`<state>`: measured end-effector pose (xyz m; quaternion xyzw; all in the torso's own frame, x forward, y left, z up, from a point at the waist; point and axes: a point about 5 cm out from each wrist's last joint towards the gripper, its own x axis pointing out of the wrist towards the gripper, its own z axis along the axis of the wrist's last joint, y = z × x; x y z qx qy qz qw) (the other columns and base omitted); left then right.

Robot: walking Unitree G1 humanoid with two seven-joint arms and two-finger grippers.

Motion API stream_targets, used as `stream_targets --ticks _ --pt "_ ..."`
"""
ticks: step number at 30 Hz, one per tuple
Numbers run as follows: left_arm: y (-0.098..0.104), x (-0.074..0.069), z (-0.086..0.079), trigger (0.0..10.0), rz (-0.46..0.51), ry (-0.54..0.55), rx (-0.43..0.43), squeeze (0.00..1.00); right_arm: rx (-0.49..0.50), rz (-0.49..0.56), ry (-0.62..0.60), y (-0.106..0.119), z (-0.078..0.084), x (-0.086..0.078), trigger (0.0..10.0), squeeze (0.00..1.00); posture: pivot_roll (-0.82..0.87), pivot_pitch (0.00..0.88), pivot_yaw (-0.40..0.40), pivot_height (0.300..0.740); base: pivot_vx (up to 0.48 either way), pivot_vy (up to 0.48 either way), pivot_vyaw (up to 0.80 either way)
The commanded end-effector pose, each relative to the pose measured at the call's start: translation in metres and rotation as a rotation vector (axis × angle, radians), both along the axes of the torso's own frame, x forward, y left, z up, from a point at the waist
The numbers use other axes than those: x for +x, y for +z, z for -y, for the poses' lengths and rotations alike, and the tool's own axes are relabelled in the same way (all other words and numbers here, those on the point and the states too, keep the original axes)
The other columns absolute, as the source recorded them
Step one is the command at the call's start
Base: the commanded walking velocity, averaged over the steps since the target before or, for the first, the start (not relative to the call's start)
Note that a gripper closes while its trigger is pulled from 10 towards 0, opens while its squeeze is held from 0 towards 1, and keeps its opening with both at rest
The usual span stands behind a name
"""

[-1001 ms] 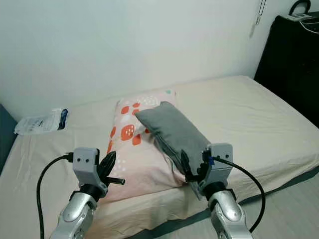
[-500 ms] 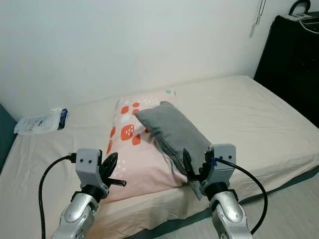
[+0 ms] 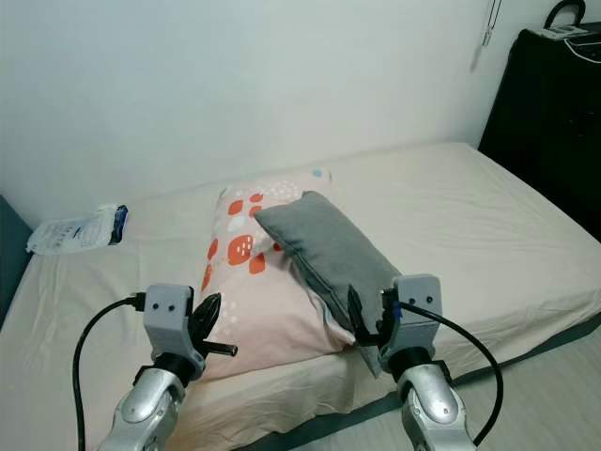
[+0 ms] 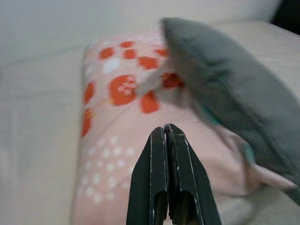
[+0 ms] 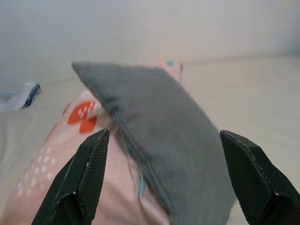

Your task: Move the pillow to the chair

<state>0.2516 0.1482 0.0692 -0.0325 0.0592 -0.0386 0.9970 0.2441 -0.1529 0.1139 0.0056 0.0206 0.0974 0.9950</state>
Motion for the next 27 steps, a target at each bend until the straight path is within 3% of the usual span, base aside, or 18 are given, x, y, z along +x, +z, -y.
stream_targets --ticks 1,2,5,8,11,13,15,18,19,23,24,25,26,27 --pt "-0.01 0.016 -0.021 10.0 -0.087 0.056 0.1 0.0 -0.037 0.003 -0.034 0.004 -0.003 0.03 10.0 0.0 0.05 0.0 -0.004 0.74 0.0 0.0 0.0" --pt "-0.01 0.016 -0.021 10.0 -0.087 0.056 0.1 0.0 -0.037 0.003 -0.034 0.004 -0.003 0.03 10.0 0.0 0.05 0.0 -0.004 0.74 0.0 0.0 0.0" --pt "-0.003 0.036 -0.027 10.0 -0.088 0.069 0.157 0.0 -0.059 -0.065 -0.042 0.001 -0.005 0.051 10.0 0.0 0.07 0.0 -0.023 0.74 0.0 0.0 0.0" --pt "0.01 0.049 -0.027 10.0 -0.036 0.035 0.141 0.0 -0.018 -0.161 -0.078 -0.013 -0.003 0.056 10.0 0.0 0.08 0.0 -0.04 0.74 0.0 0.0 0.0" --pt "0.014 0.05 -0.028 10.0 -0.016 0.027 0.121 0.0 -0.019 -0.176 -0.098 -0.018 -0.001 0.054 10.0 0.0 0.08 0.0 -0.039 0.74 0.0 0.0 0.0" --pt "0.01 0.043 -0.03 10.0 -0.029 0.034 0.096 0.0 0.004 -0.173 -0.09 -0.016 -0.001 0.049 10.0 0.0 0.07 0.0 -0.031 0.74 0.0 0.0 0.0" --pt "0.005 0.032 -0.025 10.0 -0.031 0.028 0.115 0.0 0.016 -0.147 -0.048 -0.007 -0.005 0.046 10.0 0.24 0.06 0.0 -0.022 0.74 0.0 0.0 0.0" --pt "0.005 0.031 -0.024 10.0 -0.027 0.025 0.121 0.0 0.012 -0.144 -0.042 -0.007 -0.006 0.045 10.0 0.24 0.06 0.0 -0.022 0.74 0.0 0.0 0.0" --pt "0.004 0.029 -0.024 10.0 -0.025 0.029 0.127 0.0 -0.003 -0.14 -0.03 -0.007 -0.007 0.042 10.0 0.51 0.06 0.0 -0.023 0.74 0.0 0.0 0.0" --pt "0.002 0.026 -0.023 10.0 -0.026 0.035 0.133 0.0 -0.023 -0.135 -0.01 -0.009 -0.01 0.038 10.0 0.48 0.05 0.0 -0.03 0.74 0.0 0.0 0.0" --pt "0.0 0.024 -0.024 10.0 -0.026 0.039 0.139 0.0 -0.038 -0.137 0.0 -0.013 -0.012 0.035 10.0 0.39 0.06 0.0 -0.039 0.74 0.0 0.0 0.0" --pt "0.0 0.024 -0.024 10.0 -0.026 0.039 0.139 0.0 -0.038 -0.137 0.0 -0.013 -0.012 0.035 10.0 0.39 0.06 0.0 -0.039 0.74 0.0 0.0 0.0" --pt "0.0 0.024 -0.025 10.0 -0.025 0.041 0.141 0.0 -0.038 -0.137 0.005 -0.015 -0.015 0.033 10.0 0.0 0.05 0.0 -0.043 0.74 0.0 0.0 0.0" --pt "0.0 0.024 -0.025 10.0 -0.025 0.041 0.141 0.0 -0.038 -0.137 0.005 -0.015 -0.015 0.033 10.0 0.0 0.05 0.0 -0.043 0.74 0.0 0.0 0.0"
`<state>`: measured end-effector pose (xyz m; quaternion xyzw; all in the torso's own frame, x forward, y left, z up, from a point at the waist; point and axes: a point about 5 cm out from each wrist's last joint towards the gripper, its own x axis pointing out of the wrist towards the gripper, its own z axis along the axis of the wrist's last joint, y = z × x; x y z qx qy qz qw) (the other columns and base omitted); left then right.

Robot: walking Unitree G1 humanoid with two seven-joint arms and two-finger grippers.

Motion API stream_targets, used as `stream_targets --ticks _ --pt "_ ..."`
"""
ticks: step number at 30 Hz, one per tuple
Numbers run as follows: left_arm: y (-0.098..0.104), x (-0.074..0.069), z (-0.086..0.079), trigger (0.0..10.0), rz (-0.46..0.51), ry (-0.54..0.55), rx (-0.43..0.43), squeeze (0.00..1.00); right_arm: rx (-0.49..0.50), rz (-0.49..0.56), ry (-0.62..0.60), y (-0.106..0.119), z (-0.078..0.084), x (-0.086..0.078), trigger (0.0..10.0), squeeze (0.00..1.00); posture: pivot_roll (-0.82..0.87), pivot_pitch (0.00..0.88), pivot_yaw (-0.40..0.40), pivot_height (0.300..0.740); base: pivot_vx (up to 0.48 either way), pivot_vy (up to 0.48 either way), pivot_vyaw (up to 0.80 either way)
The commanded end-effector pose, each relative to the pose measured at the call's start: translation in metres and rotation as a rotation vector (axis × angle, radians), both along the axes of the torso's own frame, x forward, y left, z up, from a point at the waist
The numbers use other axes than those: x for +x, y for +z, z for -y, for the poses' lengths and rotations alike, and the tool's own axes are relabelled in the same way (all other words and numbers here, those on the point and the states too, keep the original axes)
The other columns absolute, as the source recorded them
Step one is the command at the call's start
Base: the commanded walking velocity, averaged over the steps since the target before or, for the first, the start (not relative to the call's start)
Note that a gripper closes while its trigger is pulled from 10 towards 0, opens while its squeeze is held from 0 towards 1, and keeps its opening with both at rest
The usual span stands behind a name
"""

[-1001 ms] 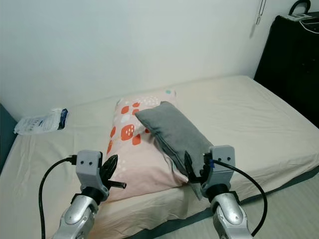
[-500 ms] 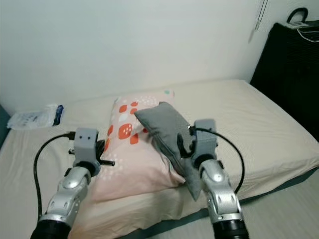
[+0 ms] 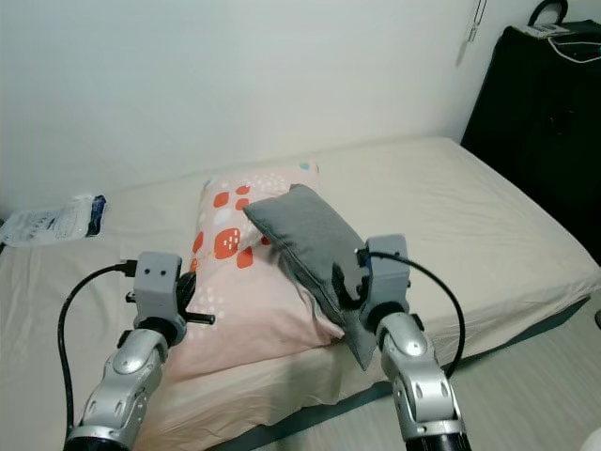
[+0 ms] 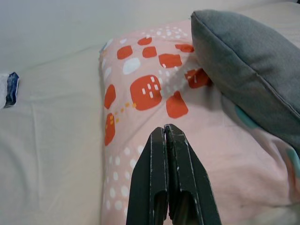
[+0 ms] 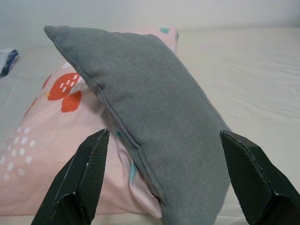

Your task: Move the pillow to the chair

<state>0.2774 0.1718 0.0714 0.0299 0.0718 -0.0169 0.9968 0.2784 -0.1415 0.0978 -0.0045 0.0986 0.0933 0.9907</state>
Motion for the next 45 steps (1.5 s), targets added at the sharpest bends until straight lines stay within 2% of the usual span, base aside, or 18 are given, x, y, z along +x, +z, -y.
stream_targets --ticks 1,5,9,10,11,13,14,15,16,21,24,29,37,40,41,42,44,45 --pt "0.0 -0.002 -0.002 10.0 0.005 0.005 0.015 0.0 -0.011 0.023 0.007 -0.002 -0.005 -0.003 10.0 0.0 0.05 0.0 -0.05 0.74 0.0 0.0 0.0" --pt "0.009 0.003 0.001 10.0 0.042 -0.037 0.059 0.0 -0.061 0.049 -0.037 -0.01 -0.005 -0.006 10.0 0.0 0.07 0.0 -0.049 0.74 0.0 0.0 0.0" --pt "0.008 0.002 0.006 10.0 0.036 -0.067 0.084 0.0 -0.072 0.052 -0.046 -0.01 -0.001 -0.004 10.0 0.0 0.07 0.0 -0.047 0.74 0.0 0.0 0.0" --pt "0.005 0.003 0.014 10.0 0.027 -0.099 0.086 0.0 -0.042 0.039 -0.052 -0.012 0.005 -0.003 10.0 0.0 0.02 0.0 -0.019 0.74 0.0 0.0 0.0" --pt "0.005 0.003 0.014 10.0 0.027 -0.099 0.086 0.0 -0.042 0.039 -0.052 -0.012 0.005 -0.003 10.0 0.0 0.02 0.0 -0.019 0.74 0.0 0.0 0.0" --pt "0.003 0.006 0.027 10.0 0.017 -0.142 0.067 0.0 -0.035 0.017 -0.086 -0.011 0.018 0.0 10.0 0.0 -0.02 0.0 -0.009 0.74 0.0 0.0 0.0" --pt "0.003 0.006 0.027 10.0 0.017 -0.142 0.067 0.0 -0.035 0.017 -0.086 -0.011 0.018 0.0 10.0 0.0 -0.02 0.0 -0.009 0.74 0.0 0.0 0.0" --pt "0.002 0.008 0.041 10.0 0.014 -0.2 0.07 0.0 -0.062 0.014 -0.132 -0.008 0.031 0.002 10.0 0.0 -0.04 0.0 0.013 0.74 0.0 0.0 0.0" --pt "0.0 0.008 0.047 10.0 0.007 -0.222 0.069 0.0 -0.081 0.015 -0.144 -0.008 0.036 0.001 10.0 0.0 -0.05 0.0 0.02 0.74 0.0 0.0 0.0" --pt "-0.006 0.007 0.058 10.0 -0.011 -0.238 0.069 0.0 -0.123 0.023 -0.159 -0.014 0.046 -0.001 10.0 0.0 -0.05 0.0 0.025 0.74 0.0 0.0 0.0" --pt "-0.009 -0.003 0.068 10.0 -0.023 -0.265 0.091 0.0 -0.128 0.002 -0.177 -0.017 0.058 -0.007 10.0 0.0 -0.04 0.0 0.021 0.74 0.0 0.0 0.0" --pt "-0.021 -0.016 0.068 10.0 -0.084 -0.271 0.102 0.0 -0.16 -0.01 -0.147 -0.017 0.057 -0.009 10.0 0.0 -0.06 0.0 0.037 0.74 0.0 0.0 0.0" --pt "-0.027 -0.017 0.067 10.0 -0.106 -0.266 0.122 0.0 -0.158 0.027 -0.127 -0.01 0.055 -0.007 10.0 0.0 -0.06 0.0 0.017 0.74 0.0 0.0 0.0" --pt "-0.027 -0.015 0.065 10.0 -0.112 -0.249 0.13 0.0 -0.137 0.074 -0.114 0.004 0.049 0.006 10.0 0.0 -0.04 0.0 -0.033 0.74 0.0 0.0 0.0" --pt "-0.026 -0.015 0.062 10.0 -0.111 -0.247 0.132 0.0 -0.129 0.085 -0.096 0.007 0.045 0.011 10.0 0.0 -0.01 0.0 -0.076 0.74 0.0 0.0 0.0" --pt "-0.025 -0.014 0.06 10.0 -0.111 -0.245 0.134 0.0 -0.123 0.092 -0.084 0.01 0.042 0.015 10.0 0.0 -0.01 0.0 -0.076 0.74 0.0 0.0 0.0" --pt "-0.025 -0.015 0.058 10.0 -0.111 -0.238 0.136 0.0 -0.12 0.094 -0.071 0.01 0.04 0.017 10.0 0.0 -0.01 0.0 -0.076 0.74 0.0 0.0 0.0" --pt "-0.028 -0.015 0.05 10.0 -0.12 -0.21 0.135 0.0 -0.128 0.086 -0.03 0.007 0.032 0.02 10.0 0.0 0.0 0.0 -0.107 0.74 0.0 0.0 0.0"
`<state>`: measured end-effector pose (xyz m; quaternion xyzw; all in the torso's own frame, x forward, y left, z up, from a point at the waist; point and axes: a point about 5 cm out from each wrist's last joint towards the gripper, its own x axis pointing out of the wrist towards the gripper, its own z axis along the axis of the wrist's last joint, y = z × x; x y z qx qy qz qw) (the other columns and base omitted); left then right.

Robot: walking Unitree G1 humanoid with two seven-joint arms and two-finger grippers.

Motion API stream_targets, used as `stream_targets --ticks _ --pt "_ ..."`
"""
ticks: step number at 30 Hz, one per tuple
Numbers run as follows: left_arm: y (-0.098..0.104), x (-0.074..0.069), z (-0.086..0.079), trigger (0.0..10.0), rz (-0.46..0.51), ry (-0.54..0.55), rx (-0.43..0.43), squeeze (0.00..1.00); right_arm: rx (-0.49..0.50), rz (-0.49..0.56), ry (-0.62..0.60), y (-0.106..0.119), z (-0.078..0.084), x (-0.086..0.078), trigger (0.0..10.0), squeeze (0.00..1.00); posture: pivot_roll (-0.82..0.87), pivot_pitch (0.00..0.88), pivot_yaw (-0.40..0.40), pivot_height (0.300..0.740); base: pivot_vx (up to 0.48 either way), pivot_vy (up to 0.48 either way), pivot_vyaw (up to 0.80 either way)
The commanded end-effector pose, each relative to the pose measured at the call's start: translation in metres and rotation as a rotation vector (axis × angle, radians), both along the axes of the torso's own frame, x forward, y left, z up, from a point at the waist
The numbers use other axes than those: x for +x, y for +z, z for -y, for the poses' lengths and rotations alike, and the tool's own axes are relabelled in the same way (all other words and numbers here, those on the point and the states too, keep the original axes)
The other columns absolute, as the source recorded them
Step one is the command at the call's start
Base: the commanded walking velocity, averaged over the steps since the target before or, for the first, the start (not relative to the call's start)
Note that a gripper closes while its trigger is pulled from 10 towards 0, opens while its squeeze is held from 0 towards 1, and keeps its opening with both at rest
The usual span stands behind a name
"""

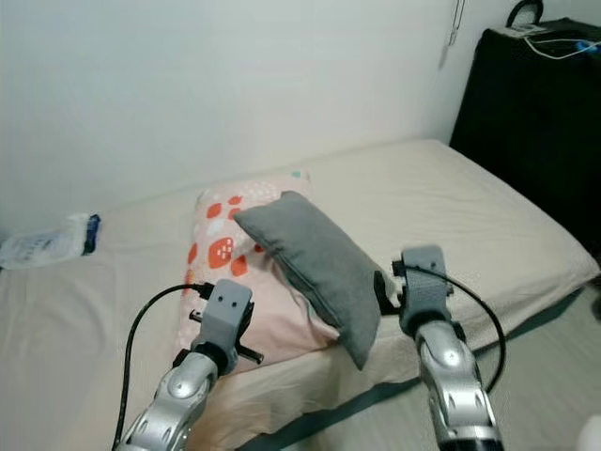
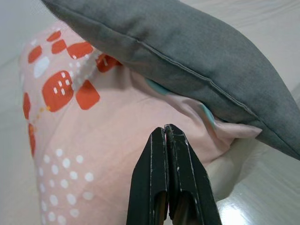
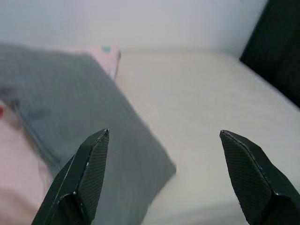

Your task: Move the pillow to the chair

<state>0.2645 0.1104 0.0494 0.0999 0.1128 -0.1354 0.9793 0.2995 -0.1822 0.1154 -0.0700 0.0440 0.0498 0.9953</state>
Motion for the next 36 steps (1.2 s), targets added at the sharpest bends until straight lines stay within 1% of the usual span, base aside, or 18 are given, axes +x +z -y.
stream_targets --ticks 1,5,8,14,15,16,17,21,23,25,26,27,28,29,31,32,35,36 --pt "-0.006 -0.003 -0.018 10.0 -0.027 0.054 0.004 0.0 0.012 -0.037 0.072 -0.01 -0.016 0.001 10.0 0.0 0.01 0.0 -0.134 0.74 0.0 0.0 0.0" --pt "-0.005 -0.004 -0.032 10.0 -0.029 0.08 -0.01 0.0 0.061 -0.028 0.117 -0.007 -0.032 0.004 10.0 0.0 0.04 0.0 -0.146 0.74 0.0 0.0 0.0" --pt "-0.001 -0.008 -0.063 10.0 -0.024 0.188 -0.019 0.0 0.175 -0.014 0.125 -0.003 -0.062 0.013 10.0 0.0 0.09 0.0 -0.115 0.74 0.0 0.0 0.0" --pt "0.006 -0.01 -0.073 10.0 0.027 0.213 -0.021 0.0 0.192 0.016 0.118 0.002 -0.079 0.018 10.0 0.0 0.08 0.0 -0.104 0.74 0.0 0.0 0.0" --pt "0.008 -0.009 -0.075 10.0 0.057 0.2 -0.013 0.0 0.129 0.076 0.126 0.008 -0.083 0.021 10.0 0.0 0.07 0.0 -0.1 0.74 0.0 0.0 0.0" --pt "0.008 -0.009 -0.075 10.0 0.057 0.2 -0.013 0.0 0.129 0.076 0.126 0.008 -0.083 0.021 10.0 0.0 0.07 0.0 -0.1 0.74 0.0 0.0 0.0" --pt "0.013 -0.007 -0.07 10.0 0.093 0.191 -0.071 0.0 0.058 0.178 0.084 0.017 -0.073 0.022 10.0 0.0 0.07 0.0 -0.098 0.74 0.0 0.0 0.0" --pt "0.016 -0.006 -0.066 10.0 0.109 0.174 -0.103 0.0 0.022 0.227 0.032 0.021 -0.062 0.022 10.0 0.0 0.06 0.0 -0.098 0.74 0.0 0.0 0.0" --pt "0.011 -0.012 -0.069 10.0 0.106 0.111 0.008 0.0 0.037 0.198 -0.148 0.02 -0.029 0.02 10.0 0.0 0.03 0.0 -0.101 0.74 0.0 0.0 0.0" --pt "0.011 -0.012 -0.069 10.0 0.106 0.111 0.008 0.0 0.037 0.198 -0.148 0.02 -0.029 0.02 10.0 0.0 0.03 0.0 -0.101 0.74 0.0 0.0 0.0" --pt "0.009 -0.016 -0.074 10.0 0.1 0.102 0.036 0.0 0.04 0.209 -0.212 0.024 -0.014 0.016 10.0 0.0 0.03 0.0 -0.101 0.74 0.0 0.0 0.0" --pt "0.009 -0.017 -0.087 10.0 0.087 0.206 -0.011 0.0 0.044 0.231 -0.266 0.028 0.004 0.009 10.0 0.0 -0.02 0.0 -0.059 0.74 0.0 0.0 0.0" --pt "0.009 -0.017 -0.087 10.0 0.087 0.206 -0.011 0.0 0.044 0.231 -0.266 0.028 0.004 0.009 10.0 0.0 -0.02 0.0 -0.059 0.74 0.0 0.0 0.0" --pt "0.01 -0.019 -0.096 10.0 0.077 0.287 -0.058 0.0 0.043 0.25 -0.289 0.031 0.013 0.003 10.0 0.0 -0.02 0.0 -0.059 0.74 0.0 0.0 0.0" --pt "0.01 -0.019 -0.096 10.0 0.077 0.287 -0.058 0.0 0.043 0.25 -0.289 0.031 0.013 0.003 10.0 0.0 -0.02 0.0 -0.059 0.74 0.0 0.0 0.0" --pt "0.012 -0.019 -0.084 10.0 0.079 0.224 -0.071 0.0 0.031 0.263 -0.336 0.032 0.024 -0.002 10.0 0.0 -0.01 0.0 -0.052 0.74 0.0 0.0 0.0" --pt "0.019 -0.003 -0.07 10.0 0.144 0.268 -0.12 0.0 -0.031 0.297 -0.27 0.03 0.024 -0.006 10.0 0.0 -0.04 0.0 -0.042 0.74 0.0 0.0 0.0" --pt "0.023 0.014 -0.071 10.0 0.177 0.39 -0.183 0.0 -0.033 0.333 -0.304 0.035 0.028 -0.002 10.0 0.0 -0.04 0.0 -0.056 0.74 0.0 0.0 0.0"
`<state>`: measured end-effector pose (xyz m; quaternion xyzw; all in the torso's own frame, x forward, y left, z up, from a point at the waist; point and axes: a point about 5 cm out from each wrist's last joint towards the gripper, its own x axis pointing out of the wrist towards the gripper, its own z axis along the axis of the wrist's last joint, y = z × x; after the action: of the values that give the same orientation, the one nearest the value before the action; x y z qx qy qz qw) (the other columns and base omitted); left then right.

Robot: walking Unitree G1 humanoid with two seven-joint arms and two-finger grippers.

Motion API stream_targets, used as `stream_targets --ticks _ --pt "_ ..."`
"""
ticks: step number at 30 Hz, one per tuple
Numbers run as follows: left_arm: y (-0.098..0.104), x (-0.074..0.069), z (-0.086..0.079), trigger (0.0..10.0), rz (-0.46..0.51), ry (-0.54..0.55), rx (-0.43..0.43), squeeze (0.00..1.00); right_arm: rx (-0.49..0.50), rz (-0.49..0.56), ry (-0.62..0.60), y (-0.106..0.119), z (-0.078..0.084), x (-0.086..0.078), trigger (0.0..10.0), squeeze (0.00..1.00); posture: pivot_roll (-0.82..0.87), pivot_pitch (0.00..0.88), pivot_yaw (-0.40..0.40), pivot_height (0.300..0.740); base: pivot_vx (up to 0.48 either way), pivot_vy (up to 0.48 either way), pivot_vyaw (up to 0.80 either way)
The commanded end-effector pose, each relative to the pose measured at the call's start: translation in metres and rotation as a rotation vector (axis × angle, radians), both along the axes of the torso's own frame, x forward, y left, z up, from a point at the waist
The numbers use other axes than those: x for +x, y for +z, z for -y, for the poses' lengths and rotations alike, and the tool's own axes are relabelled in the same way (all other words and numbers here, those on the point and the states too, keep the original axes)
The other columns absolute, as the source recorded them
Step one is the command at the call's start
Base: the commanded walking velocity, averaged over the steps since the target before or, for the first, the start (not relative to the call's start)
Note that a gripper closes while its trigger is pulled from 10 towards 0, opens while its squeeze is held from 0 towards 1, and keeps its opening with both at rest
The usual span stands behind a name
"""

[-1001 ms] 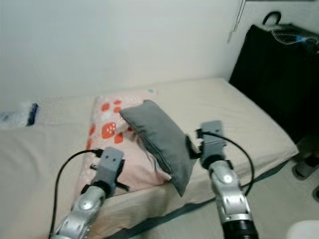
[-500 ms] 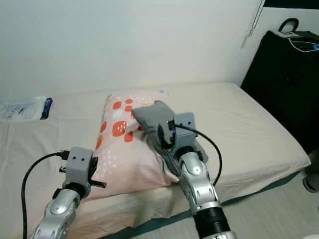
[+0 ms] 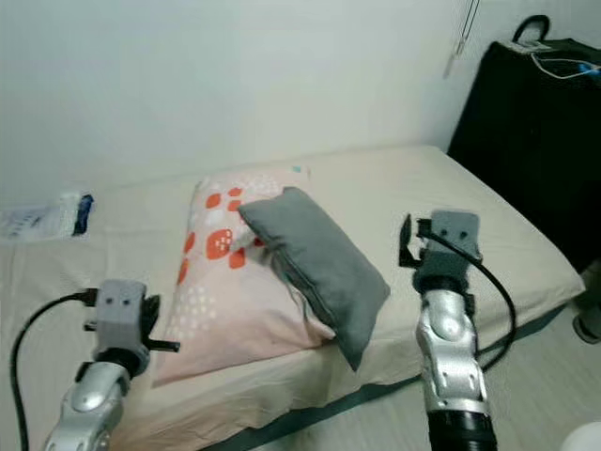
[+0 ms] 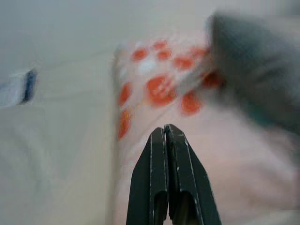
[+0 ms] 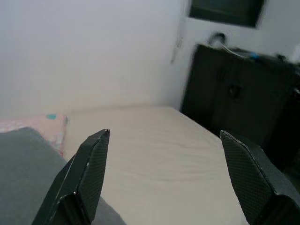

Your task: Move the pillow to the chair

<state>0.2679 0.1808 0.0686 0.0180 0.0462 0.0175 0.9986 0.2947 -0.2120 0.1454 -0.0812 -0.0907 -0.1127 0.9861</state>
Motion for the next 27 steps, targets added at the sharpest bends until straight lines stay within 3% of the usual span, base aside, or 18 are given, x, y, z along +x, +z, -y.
stream_targets --ticks 1,3,4,9,11,15,20,22,24,26,27 --pt "0.004 0.011 -0.001 10.0 0.033 0.079 -0.035 0.0 -0.014 0.038 0.0 0.004 -0.001 0.003 10.0 0.0 -0.04 0.0 -0.056 0.74 0.0 0.0 0.0" --pt "0.016 0.029 0.023 10.0 0.059 0.041 -0.173 0.0 0.027 -0.004 0.137 0.002 -0.026 0.017 10.0 0.0 -0.04 0.0 -0.066 0.74 0.0 0.0 0.0" --pt "0.025 0.04 0.047 10.0 0.076 -0.061 -0.186 0.0 0.018 -0.02 0.271 0.003 -0.052 0.025 10.0 0.0 -0.03 0.0 -0.07 0.74 0.0 0.0 0.0" --pt "0.033 0.055 0.06 10.0 0.081 -0.102 -0.15 0.0 0.093 -0.031 0.239 0.008 -0.061 0.039 10.0 0.0 -0.03 0.0 -0.069 0.74 0.0 0.0 0.0" --pt "0.037 0.06 0.062 10.0 0.087 -0.141 -0.097 0.0 0.116 -0.032 0.217 0.011 -0.062 0.045 10.0 0.0 -0.04 0.0 -0.068 0.74 0.0 0.0 0.0" --pt "0.035 0.06 0.054 10.0 0.091 -0.194 0.029 0.0 0.126 -0.02 0.251 0.014 -0.065 0.045 10.0 0.0 -0.03 0.0 -0.077 0.74 0.0 0.0 0.0" --pt "0.013 0.043 0.037 10.0 -0.005 -0.254 -0.009 0.0 0.102 -0.088 0.384 -0.004 -0.074 0.037 10.0 0.0 0.02 0.0 -0.105 0.74 0.0 0.0 0.0" --pt "0.008 0.036 0.033 10.0 -0.025 -0.265 -0.015 0.0 0.126 -0.13 0.374 -0.01 -0.073 0.037 10.0 0.0 0.03 0.0 -0.106 0.74 0.0 0.0 0.0" --pt "-0.003 0.024 0.021 10.0 -0.071 -0.252 -0.076 0.0 0.195 -0.191 0.305 -0.021 -0.068 0.038 10.0 0.0 0.03 0.0 -0.107 0.74 0.0 0.0 0.0" --pt "-0.007 0.019 -0.002 10.0 -0.083 -0.16 -0.048 0.0 0.258 -0.196 0.243 -0.025 -0.065 0.034 10.0 0.0 0.05 0.0 -0.086 0.74 0.0 0.0 0.0" --pt "-0.007 0.019 -0.002 10.0 -0.083 -0.16 -0.048 0.0 0.258 -0.196 0.243 -0.025 -0.065 0.034 10.0 0.0 0.05 0.0 -0.086 0.74 0.0 0.0 0.0"
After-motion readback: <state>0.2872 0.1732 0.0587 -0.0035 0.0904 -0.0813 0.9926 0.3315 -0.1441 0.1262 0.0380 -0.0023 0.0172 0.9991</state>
